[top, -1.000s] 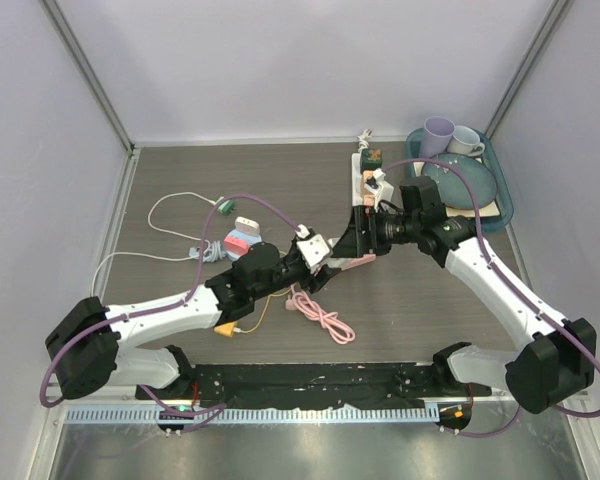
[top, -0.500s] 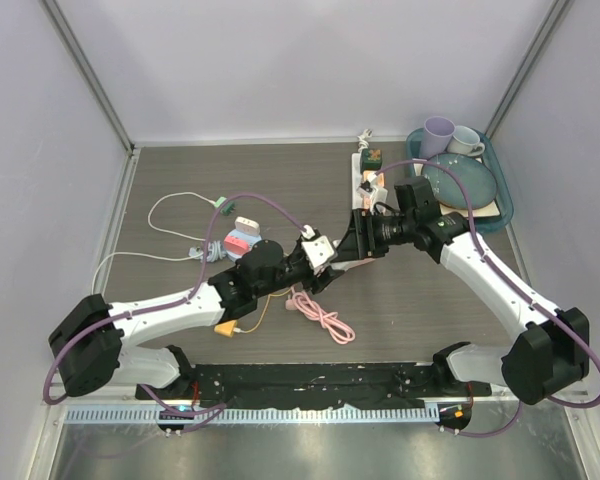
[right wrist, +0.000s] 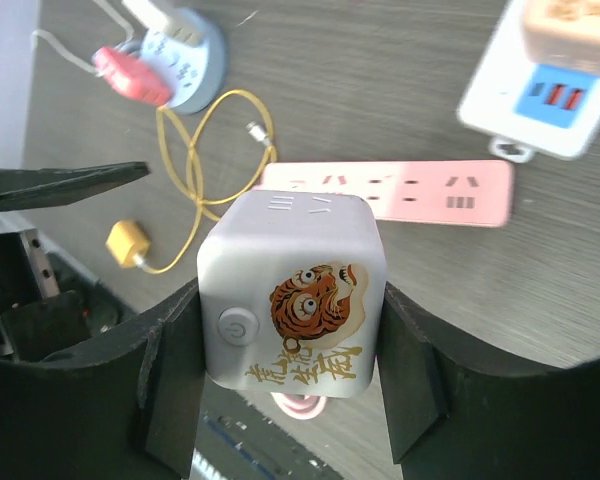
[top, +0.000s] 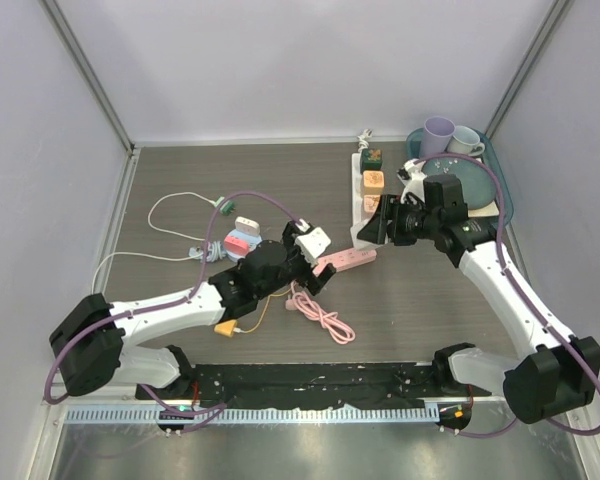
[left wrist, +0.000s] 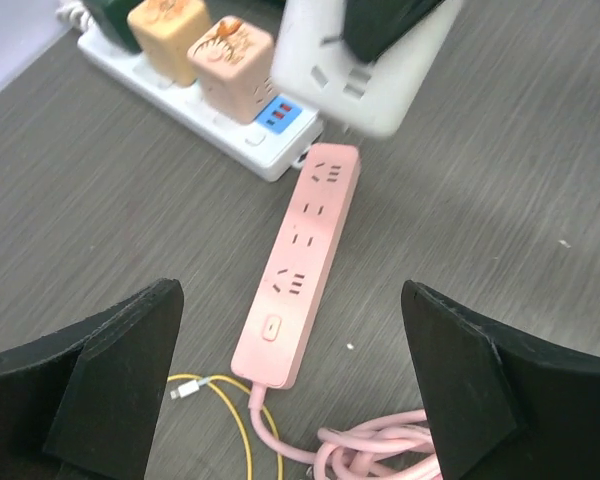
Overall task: Insert the plug
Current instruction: Pick up the plug from the center of the board, then adjust the socket at the center of the board.
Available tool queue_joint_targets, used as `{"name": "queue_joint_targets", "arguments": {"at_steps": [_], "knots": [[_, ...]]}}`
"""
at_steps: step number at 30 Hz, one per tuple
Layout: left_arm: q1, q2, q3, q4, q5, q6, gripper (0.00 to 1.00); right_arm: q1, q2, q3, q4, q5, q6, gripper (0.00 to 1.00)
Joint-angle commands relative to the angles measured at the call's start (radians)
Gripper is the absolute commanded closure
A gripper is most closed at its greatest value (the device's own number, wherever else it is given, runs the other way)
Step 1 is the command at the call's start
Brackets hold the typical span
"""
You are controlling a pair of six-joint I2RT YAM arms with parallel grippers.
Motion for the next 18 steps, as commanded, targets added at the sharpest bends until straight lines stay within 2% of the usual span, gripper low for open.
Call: {"name": "queue_joint_targets", "arguments": {"at_steps": [1, 9, 13, 14, 16, 17, 18], "knots": [[0.011, 0.039, 0.061, -0.076, -0.092, -0.027, 0.05, -0.008, -0.071, -0.022, 0.028, 0.182, -0.002, 0.99], [0.068, 0.196, 0.201, -0.301, -0.060, -0.004, 0.05, -0.008, -0.121, -0.065, 0.025, 0.318, -0.014, 0.99], [0.071, 0.247, 0.303, -0.422, -0.131, -0.074, 0.05, -0.008, -0.143, -0.076, 0.028, 0.357, -0.016, 0.99], [0.071, 0.257, 0.320, -0.455, -0.168, -0.173, 0.06, -0.008, -0.147, -0.079, 0.026, 0.365, -0.017, 0.99], [0.071, 0.267, 0.369, -0.573, -0.220, -0.278, 0.09, -0.008, -0.150, -0.081, 0.026, 0.381, -0.017, 0.99], [0.071, 0.273, 0.386, -0.623, -0.269, -0.397, 0.09, -0.009, -0.152, -0.084, 0.026, 0.383, -0.019, 0.99], [0.070, 0.285, 0.406, -0.736, -0.280, -0.470, 0.10, -0.009, -0.150, -0.085, 0.028, 0.385, -0.019, 0.99]]}}
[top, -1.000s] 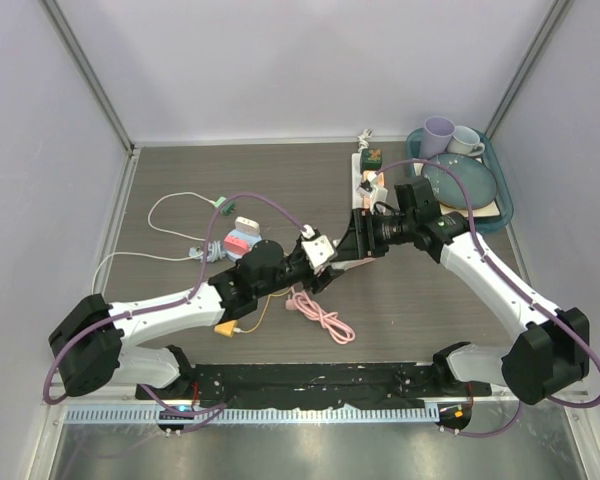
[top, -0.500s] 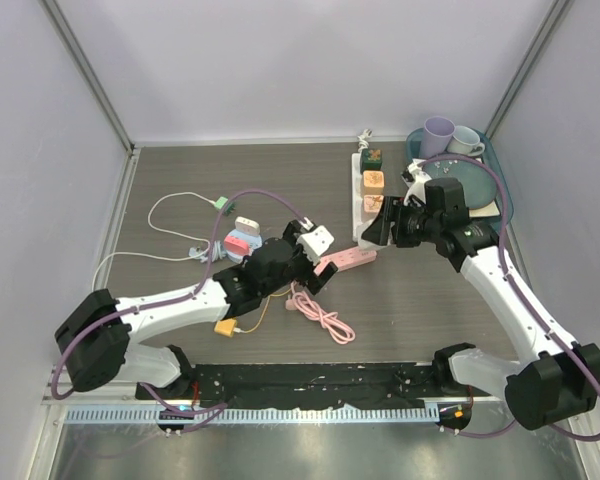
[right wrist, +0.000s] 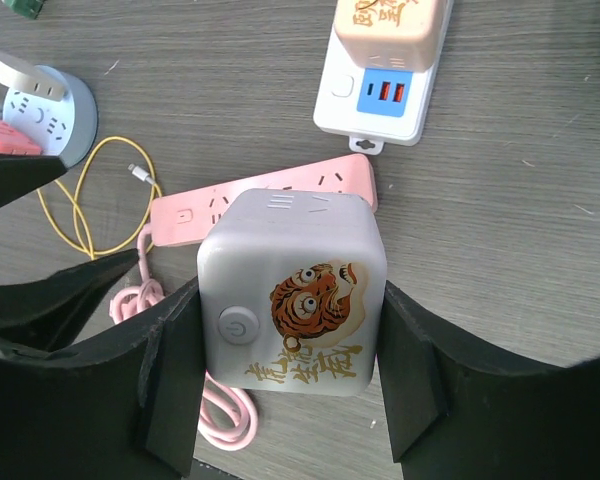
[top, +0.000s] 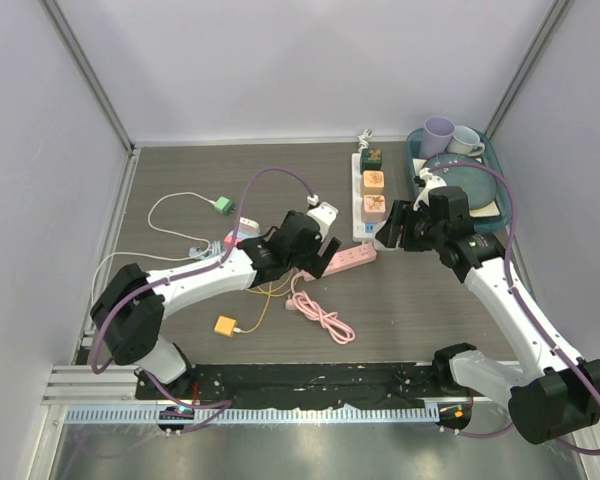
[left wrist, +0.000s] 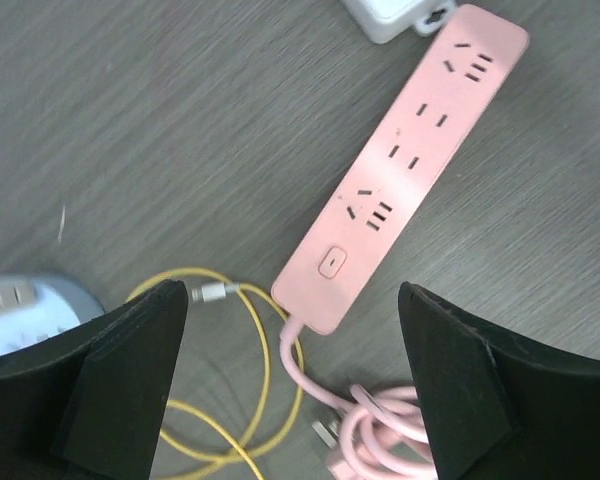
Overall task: Insert the plug
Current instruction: Adjust the socket at the center of the board.
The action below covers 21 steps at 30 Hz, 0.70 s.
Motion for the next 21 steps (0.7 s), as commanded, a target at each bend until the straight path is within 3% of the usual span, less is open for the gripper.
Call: {"name": "queue_joint_targets", "arguments": {"at_steps": [1, 6, 10, 21], "knots": [[-0.003, 0.018, 0.125, -0.322, -0.129, -0.353, 0.12, -0.002, -0.028, -0.004, 0.039, 0.049, -0.013, 0.99], [-0.074, 0.044, 0.157, -0.514, -0.159, -0.602, 0.12, 0.000, -0.024, -0.006, 0.039, 0.042, -0.012, 0.99], [-0.085, 0.064, 0.128, -0.540, -0.132, -0.713, 0.12, 0.000, -0.033, -0.016, 0.047, 0.040, -0.013, 0.99], [-0.085, 0.218, 0.159, -0.507, -0.054, -0.738, 0.20, 0.000, -0.054, -0.038, 0.050, 0.029, -0.021, 0.99]]}}
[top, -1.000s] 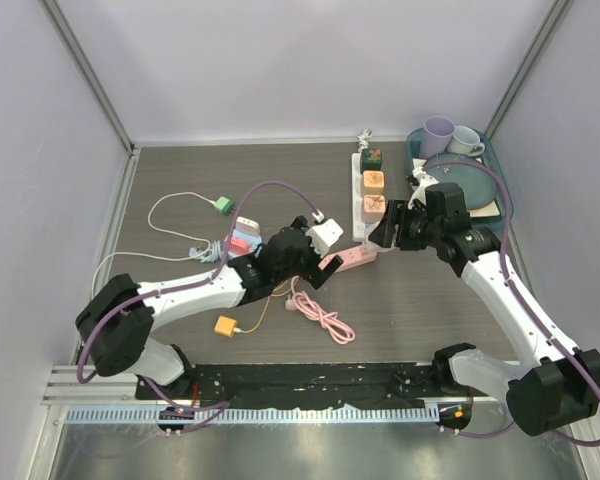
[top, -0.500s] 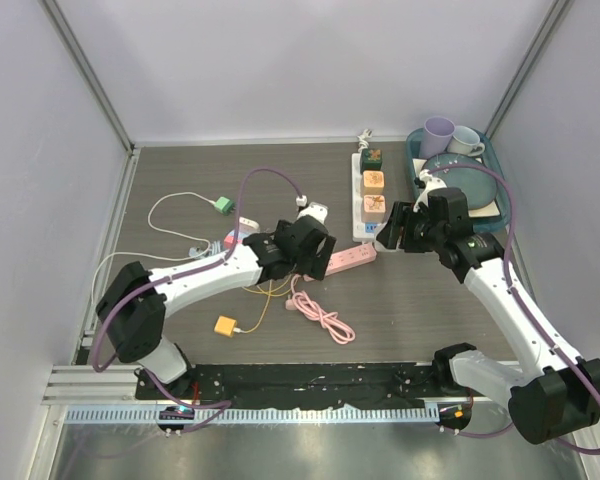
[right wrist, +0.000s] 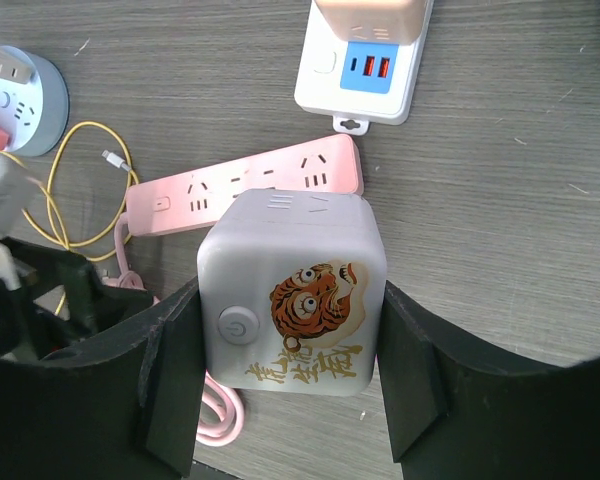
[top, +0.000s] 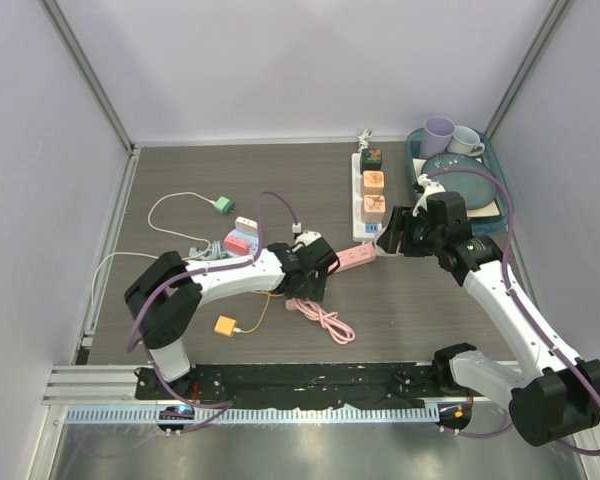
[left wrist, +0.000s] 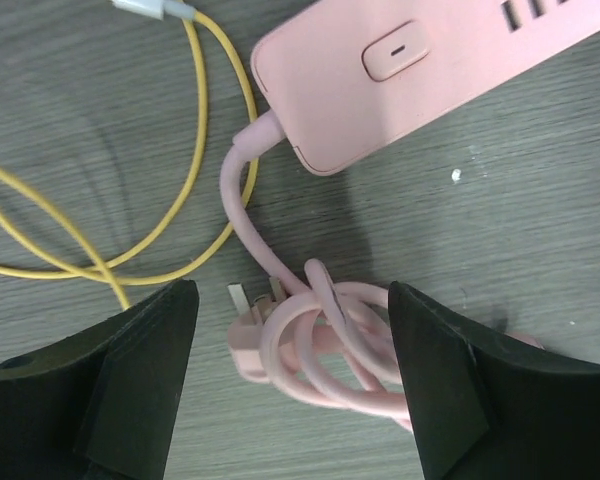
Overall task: Insert the plug
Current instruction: Adjust the socket at the center of the board.
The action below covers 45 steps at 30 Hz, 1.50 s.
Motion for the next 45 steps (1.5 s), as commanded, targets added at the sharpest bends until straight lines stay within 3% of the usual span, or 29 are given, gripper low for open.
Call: {"name": "queue_joint_targets", "arguments": {"at_steps": [1, 5, 8, 9, 12, 16, 20, 28, 31, 35, 38, 42, 45], "knots": [[0.003, 0.063, 0.038, 0.008, 0.056, -0.035, 0.22, -0.001, -0.048, 0.007, 0.047, 0.005, -0.018, 0.99], [0.003, 0.077, 0.050, 0.005, 0.093, -0.027, 0.39, 0.001, -0.062, -0.002, 0.045, 0.020, -0.026, 0.99], [-0.002, 0.065, 0.056, -0.005, 0.107, -0.003, 0.66, -0.001, -0.071, -0.002, 0.047, 0.037, -0.028, 0.99], [-0.006, 0.060, 0.068, -0.013, 0.110, 0.023, 0.80, -0.001, -0.076, -0.002, 0.048, 0.042, -0.029, 0.99], [-0.031, 0.042, 0.094, -0.039, 0.105, 0.095, 0.97, -0.001, -0.085, -0.004, 0.048, 0.068, -0.034, 0.99], [-0.061, 0.013, 0.124, -0.058, 0.122, 0.393, 1.00, -0.001, -0.108, -0.010, 0.047, 0.105, -0.034, 0.99], [-0.061, -0.001, 0.151, -0.126, 0.200, 0.598, 1.00, -0.002, -0.123, -0.013, 0.045, 0.126, -0.040, 0.99], [-0.121, -0.085, 0.115, -0.127, 0.317, 0.857, 1.00, -0.001, -0.140, -0.022, 0.034, 0.198, -0.043, 0.99], [-0.147, -0.121, 0.113, -0.127, 0.424, 0.927, 1.00, -0.002, -0.136, -0.021, 0.034, 0.201, -0.043, 0.99], [-0.256, -0.121, 0.092, -0.151, 0.400, 0.980, 1.00, -0.001, -0.133, -0.024, 0.033, 0.204, -0.045, 0.99], [-0.261, -0.128, 0.047, -0.131, 0.339, 0.988, 1.00, -0.001, -0.120, -0.021, 0.034, 0.189, -0.046, 0.99], [-0.214, -0.177, -0.023, -0.058, 0.223, 1.034, 0.95, -0.001, -0.119, -0.021, 0.034, 0.168, -0.055, 0.99], [-0.112, -0.176, -0.045, -0.009, 0.200, 1.088, 0.89, -0.002, -0.098, -0.021, 0.039, 0.108, -0.065, 0.99]]}}
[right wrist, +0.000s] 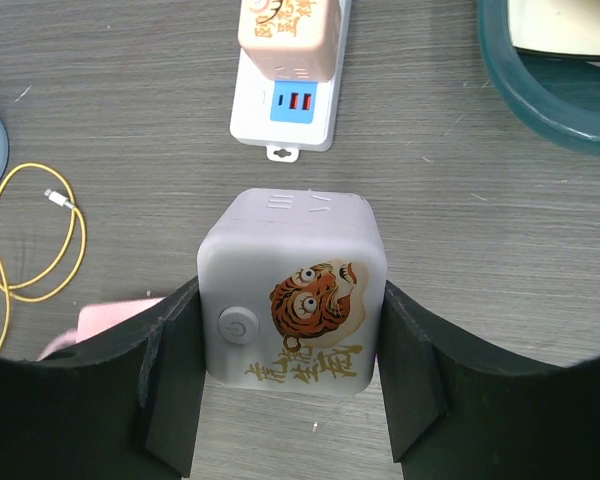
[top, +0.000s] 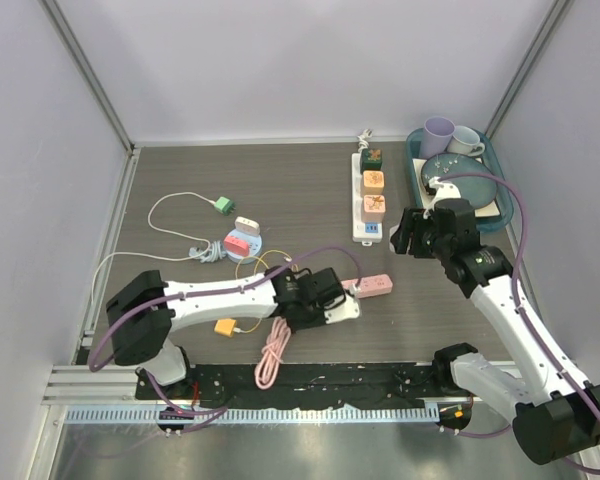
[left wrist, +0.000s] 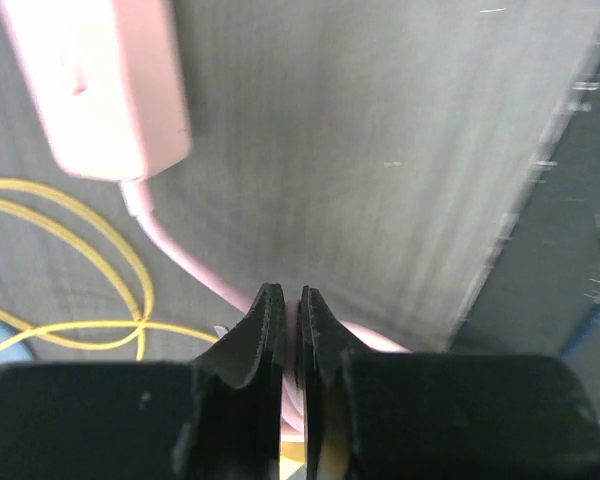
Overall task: Insert the plug
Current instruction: Adjust the socket at the center of the board.
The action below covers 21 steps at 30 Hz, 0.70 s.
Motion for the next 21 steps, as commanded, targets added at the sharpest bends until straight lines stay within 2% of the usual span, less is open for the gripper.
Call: {"name": "queue_joint_targets", "arguments": {"at_steps": [1, 2, 7, 8, 9, 11, 12, 13, 15, 16, 21], "knots": [[0.137, -0.054, -0.007, 0.095, -0.087, 0.110, 0.86, -0.001, 0.020, 0.009, 0.042, -0.097, -0.023, 0.99], [0.180, -0.042, -0.002, 0.098, -0.096, 0.137, 0.85, -0.001, 0.036, 0.011, 0.045, -0.116, -0.023, 0.99], [0.231, 0.032, 0.015, 0.165, -0.163, 0.199, 0.74, -0.001, 0.108, 0.008, 0.078, -0.206, -0.024, 0.99], [0.238, 0.036, 0.015, 0.188, -0.171, 0.196, 0.68, 0.001, 0.122, 0.009, 0.083, -0.237, -0.021, 0.99], [0.238, 0.041, 0.013, 0.194, -0.180, 0.181, 0.57, 0.001, 0.149, 0.009, 0.094, -0.248, -0.017, 0.99], [0.238, 0.039, 0.002, 0.213, -0.183, 0.151, 0.45, 0.001, 0.171, -0.007, 0.146, -0.266, -0.007, 0.99], [0.238, 0.033, -0.002, 0.219, -0.186, 0.130, 0.32, 0.001, 0.183, -0.011, 0.160, -0.269, -0.007, 0.99], [0.237, 0.012, -0.007, 0.224, -0.186, 0.081, 0.26, 0.001, 0.209, -0.014, 0.181, -0.271, -0.009, 0.99], [0.235, -0.016, -0.019, 0.227, -0.194, 0.015, 0.25, 0.002, 0.240, -0.015, 0.195, -0.274, -0.013, 0.99], [0.231, -0.028, -0.022, 0.227, -0.211, -0.073, 0.25, 0.002, 0.272, -0.017, 0.206, -0.274, -0.015, 0.99], [0.197, -0.112, -0.076, 0.211, -0.281, -0.307, 0.26, 0.015, 0.341, -0.041, 0.230, -0.246, -0.009, 0.99]]}}
